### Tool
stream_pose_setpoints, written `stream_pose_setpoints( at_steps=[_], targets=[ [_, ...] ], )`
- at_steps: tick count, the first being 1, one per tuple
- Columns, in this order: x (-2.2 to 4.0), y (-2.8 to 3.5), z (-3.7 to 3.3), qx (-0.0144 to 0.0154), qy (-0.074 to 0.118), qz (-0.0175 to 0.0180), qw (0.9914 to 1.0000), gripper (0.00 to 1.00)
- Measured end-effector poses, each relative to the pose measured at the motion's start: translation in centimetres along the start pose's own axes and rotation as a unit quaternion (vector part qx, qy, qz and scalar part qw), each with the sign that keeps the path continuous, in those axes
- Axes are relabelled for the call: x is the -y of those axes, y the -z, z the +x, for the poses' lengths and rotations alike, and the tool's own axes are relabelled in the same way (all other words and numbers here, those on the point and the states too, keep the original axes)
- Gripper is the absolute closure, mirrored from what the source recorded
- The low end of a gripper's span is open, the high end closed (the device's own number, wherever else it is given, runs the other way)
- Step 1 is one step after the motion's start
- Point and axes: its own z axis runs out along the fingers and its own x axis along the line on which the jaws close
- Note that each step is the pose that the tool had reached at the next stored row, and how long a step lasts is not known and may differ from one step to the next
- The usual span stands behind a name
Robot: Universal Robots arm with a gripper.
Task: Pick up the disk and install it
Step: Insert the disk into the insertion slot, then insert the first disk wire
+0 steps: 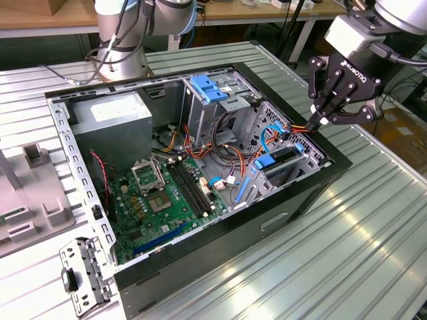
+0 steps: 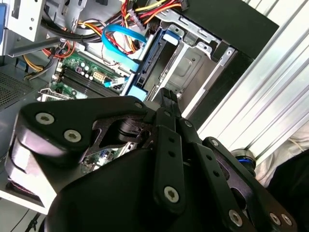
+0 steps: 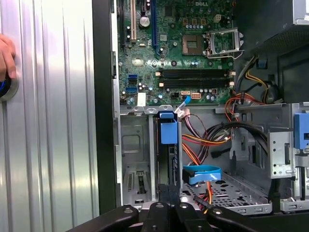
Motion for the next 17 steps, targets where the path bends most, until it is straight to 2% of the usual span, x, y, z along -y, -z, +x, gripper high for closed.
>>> stream_pose_setpoints(
  at_steps=[4,17],
  targets=[
    [0.34,-0.04,-0.01,-0.0001,0.0,0.0,1.0,0.89],
    [0.38,-0.05,-0.01,-0.0001,0.001,0.0,1.0,0.89]
  ],
)
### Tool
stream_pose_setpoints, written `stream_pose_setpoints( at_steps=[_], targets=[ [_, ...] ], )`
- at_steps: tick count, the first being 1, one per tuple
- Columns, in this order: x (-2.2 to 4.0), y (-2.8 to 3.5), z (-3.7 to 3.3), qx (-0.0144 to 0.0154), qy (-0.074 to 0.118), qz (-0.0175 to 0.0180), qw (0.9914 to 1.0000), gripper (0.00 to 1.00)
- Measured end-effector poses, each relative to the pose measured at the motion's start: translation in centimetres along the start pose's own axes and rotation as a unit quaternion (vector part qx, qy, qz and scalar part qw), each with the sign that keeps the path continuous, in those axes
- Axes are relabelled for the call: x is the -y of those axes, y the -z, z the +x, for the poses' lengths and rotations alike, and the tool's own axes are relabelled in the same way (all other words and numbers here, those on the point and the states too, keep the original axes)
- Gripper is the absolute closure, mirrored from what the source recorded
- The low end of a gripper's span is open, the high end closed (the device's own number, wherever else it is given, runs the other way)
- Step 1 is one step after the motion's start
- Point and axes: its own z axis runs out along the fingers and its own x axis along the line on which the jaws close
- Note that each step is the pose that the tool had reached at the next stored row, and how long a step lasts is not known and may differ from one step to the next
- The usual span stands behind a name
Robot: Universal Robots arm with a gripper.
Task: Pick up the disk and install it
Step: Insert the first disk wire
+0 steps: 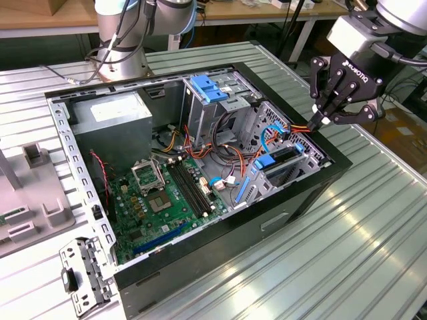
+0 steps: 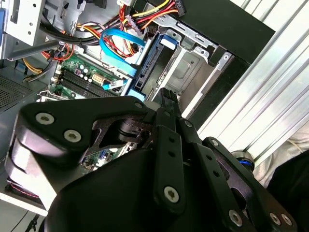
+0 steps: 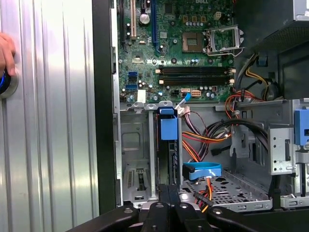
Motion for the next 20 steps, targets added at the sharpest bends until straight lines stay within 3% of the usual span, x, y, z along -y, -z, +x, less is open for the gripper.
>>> stream_pose_setpoints(
  at_steps=[3,7,10,12,14,16,19,20],
  targets=[
    [0.0,0.0,0.0,-0.0001,0.007,-0.0007,0.99998,0.89],
    [0.0,0.01,0.0,-0.0004,0.031,-0.0029,0.99951,0.89],
    [0.0,0.0,0.0,-0.0006,0.058,-0.0054,0.99828,0.89],
    [0.0,0.0,0.0,-0.0008,0.078,-0.0073,0.99691,0.89],
    [0.0,0.0,0.0,-0.0011,0.115,-0.0107,0.99331,0.89],
    [0.0,0.0,0.0,-0.0014,0.135,-0.0126,0.99071,0.89],
    [0.0,0.0,0.0,-0.0018,0.181,-0.0169,0.98325,0.89],
    [0.0,-0.01,0.0,-0.0021,0.206,-0.0191,0.97831,0.89]
  ],
)
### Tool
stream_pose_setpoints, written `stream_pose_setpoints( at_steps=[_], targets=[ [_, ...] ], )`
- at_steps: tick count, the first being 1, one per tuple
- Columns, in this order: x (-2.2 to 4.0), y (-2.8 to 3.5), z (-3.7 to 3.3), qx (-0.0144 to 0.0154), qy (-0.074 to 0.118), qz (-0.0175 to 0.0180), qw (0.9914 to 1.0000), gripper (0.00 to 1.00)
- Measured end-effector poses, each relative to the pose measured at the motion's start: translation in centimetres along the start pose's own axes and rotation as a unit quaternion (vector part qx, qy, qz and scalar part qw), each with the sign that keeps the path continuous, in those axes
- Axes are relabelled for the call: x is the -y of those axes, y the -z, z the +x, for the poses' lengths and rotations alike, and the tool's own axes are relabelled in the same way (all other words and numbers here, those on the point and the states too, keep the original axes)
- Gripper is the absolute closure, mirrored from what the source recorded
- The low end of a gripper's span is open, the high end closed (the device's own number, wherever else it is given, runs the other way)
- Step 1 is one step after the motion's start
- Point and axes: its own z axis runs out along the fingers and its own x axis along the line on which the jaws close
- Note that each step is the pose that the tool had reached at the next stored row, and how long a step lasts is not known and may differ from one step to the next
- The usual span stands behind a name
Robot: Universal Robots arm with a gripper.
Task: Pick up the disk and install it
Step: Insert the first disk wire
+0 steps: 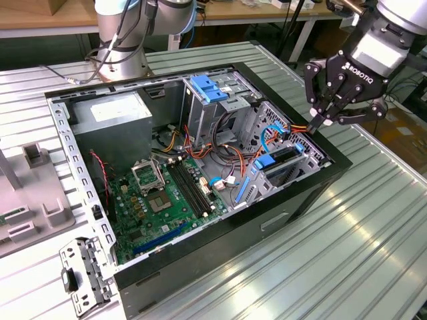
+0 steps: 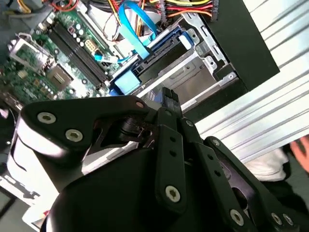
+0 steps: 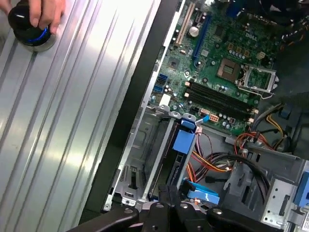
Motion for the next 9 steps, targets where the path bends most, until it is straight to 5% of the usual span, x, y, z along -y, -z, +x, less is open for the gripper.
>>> stream_pose_setpoints(
  at_steps=[3,6,9],
  targets=[
    [0.0,-0.01,0.0,-0.0003,0.032,-0.0029,0.9995,0.89],
    [0.0,-0.01,0.0,-0.0006,0.064,-0.006,0.99791,0.89],
    [0.0,-0.02,0.0,-0.0011,0.109,-0.0101,0.99404,0.89]
  ],
)
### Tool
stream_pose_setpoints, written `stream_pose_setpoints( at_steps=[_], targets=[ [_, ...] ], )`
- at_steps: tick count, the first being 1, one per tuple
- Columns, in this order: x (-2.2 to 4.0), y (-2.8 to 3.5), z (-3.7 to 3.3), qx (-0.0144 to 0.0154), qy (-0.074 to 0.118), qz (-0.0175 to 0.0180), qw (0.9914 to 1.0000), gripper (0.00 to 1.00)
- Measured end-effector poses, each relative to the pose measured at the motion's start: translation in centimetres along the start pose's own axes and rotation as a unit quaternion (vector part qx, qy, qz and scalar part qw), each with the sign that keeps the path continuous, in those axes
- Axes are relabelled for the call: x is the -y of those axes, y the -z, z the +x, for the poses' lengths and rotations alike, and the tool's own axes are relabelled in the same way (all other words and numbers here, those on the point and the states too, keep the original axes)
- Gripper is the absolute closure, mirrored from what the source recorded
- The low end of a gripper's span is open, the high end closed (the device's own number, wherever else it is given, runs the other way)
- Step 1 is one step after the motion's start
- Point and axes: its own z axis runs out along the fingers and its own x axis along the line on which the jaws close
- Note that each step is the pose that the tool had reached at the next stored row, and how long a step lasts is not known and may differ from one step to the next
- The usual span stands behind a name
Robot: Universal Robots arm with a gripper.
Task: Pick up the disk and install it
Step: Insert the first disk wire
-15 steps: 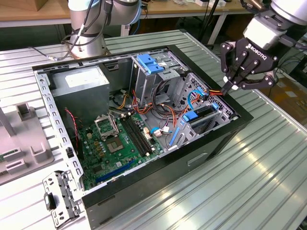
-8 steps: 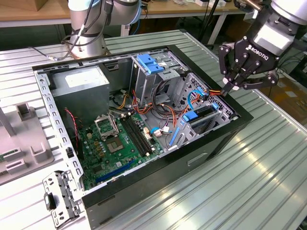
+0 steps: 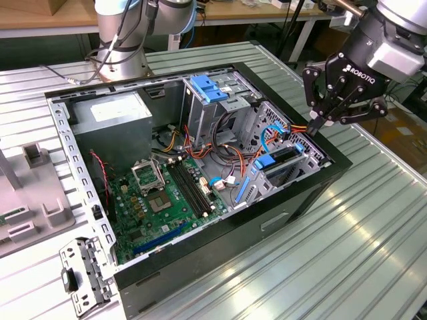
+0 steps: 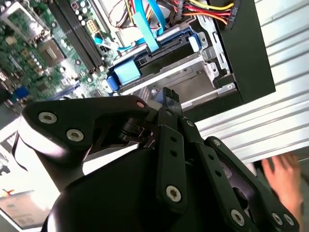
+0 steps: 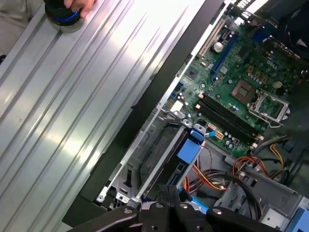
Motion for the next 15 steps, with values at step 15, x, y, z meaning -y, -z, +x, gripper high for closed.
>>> stream_pose_setpoints(
  at_steps=[15],
  targets=[
    [0.16,-0.06,0.12,-0.001,0.097,-0.009,0.99528,0.64]
  ],
)
